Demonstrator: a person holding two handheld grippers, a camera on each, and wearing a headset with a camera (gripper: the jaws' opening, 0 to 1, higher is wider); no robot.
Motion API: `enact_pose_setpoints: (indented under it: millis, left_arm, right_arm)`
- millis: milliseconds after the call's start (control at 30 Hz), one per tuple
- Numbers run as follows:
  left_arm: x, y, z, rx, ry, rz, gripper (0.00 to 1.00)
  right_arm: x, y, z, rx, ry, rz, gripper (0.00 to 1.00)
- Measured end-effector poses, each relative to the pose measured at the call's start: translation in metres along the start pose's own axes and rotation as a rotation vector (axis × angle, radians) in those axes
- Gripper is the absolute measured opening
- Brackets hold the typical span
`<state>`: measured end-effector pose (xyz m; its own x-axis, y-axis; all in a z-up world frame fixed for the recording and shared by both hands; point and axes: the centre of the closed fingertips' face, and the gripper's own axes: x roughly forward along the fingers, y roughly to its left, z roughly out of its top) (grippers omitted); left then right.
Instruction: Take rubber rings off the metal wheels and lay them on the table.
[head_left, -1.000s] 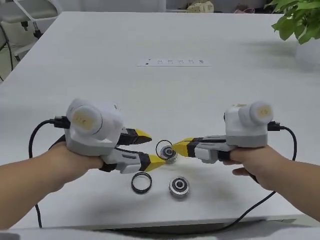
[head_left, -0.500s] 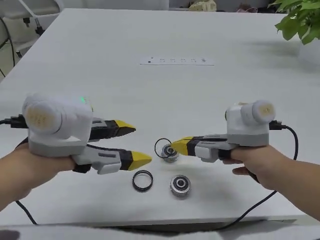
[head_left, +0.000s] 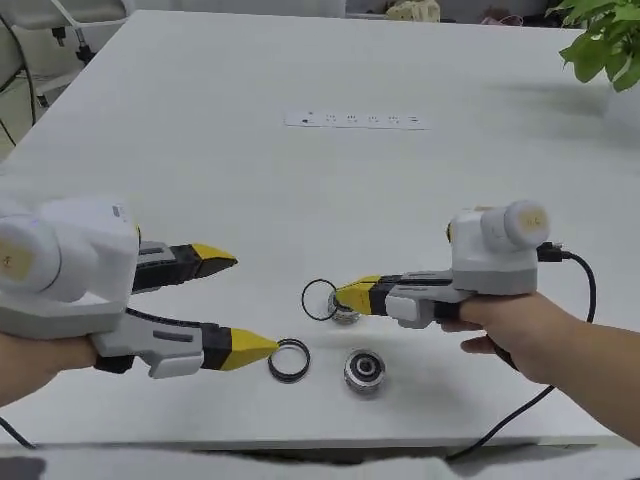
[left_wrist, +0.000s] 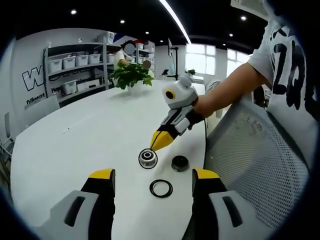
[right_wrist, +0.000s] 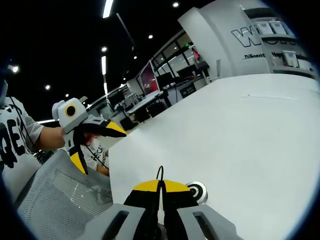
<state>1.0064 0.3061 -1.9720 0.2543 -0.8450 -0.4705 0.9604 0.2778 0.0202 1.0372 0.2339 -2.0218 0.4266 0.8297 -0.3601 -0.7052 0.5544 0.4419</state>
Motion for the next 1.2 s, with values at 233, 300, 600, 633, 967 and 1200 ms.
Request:
enact_pose_setpoints:
  millis: [233, 300, 600, 633, 967, 1200]
  left_arm:
    - [-0.006, -0.001, 0.000, -0.016, -0.007, 0.002, 0.62]
    - [-0.007, -0.001, -0.001, -0.020, -0.008, 0.004, 0.63]
    - [-0.013, -0.001, -0.007, -0.032, -0.003, 0.012, 0.65]
    - [-0.013, -0.001, -0.007, -0.032, -0.002, 0.013, 0.65]
    - [-0.015, -0.002, -0.008, -0.038, -0.008, 0.015, 0.66]
    - [-0.017, -0.002, -0.012, -0.052, -0.005, 0.019, 0.66]
  right_arm:
    - [0.005, 0.008, -0.004, -0.009, 0.028, 0.027, 0.00]
    - [0.006, 0.012, -0.006, -0.012, 0.037, 0.033, 0.00]
    - [0.014, 0.028, -0.015, -0.023, 0.087, 0.078, 0.00]
    - [0.015, 0.029, -0.016, -0.021, 0.091, 0.082, 0.00]
    - [0.025, 0.039, -0.027, -0.021, 0.143, 0.125, 0.00]
    - [0.029, 0.037, -0.039, -0.006, 0.184, 0.134, 0.00]
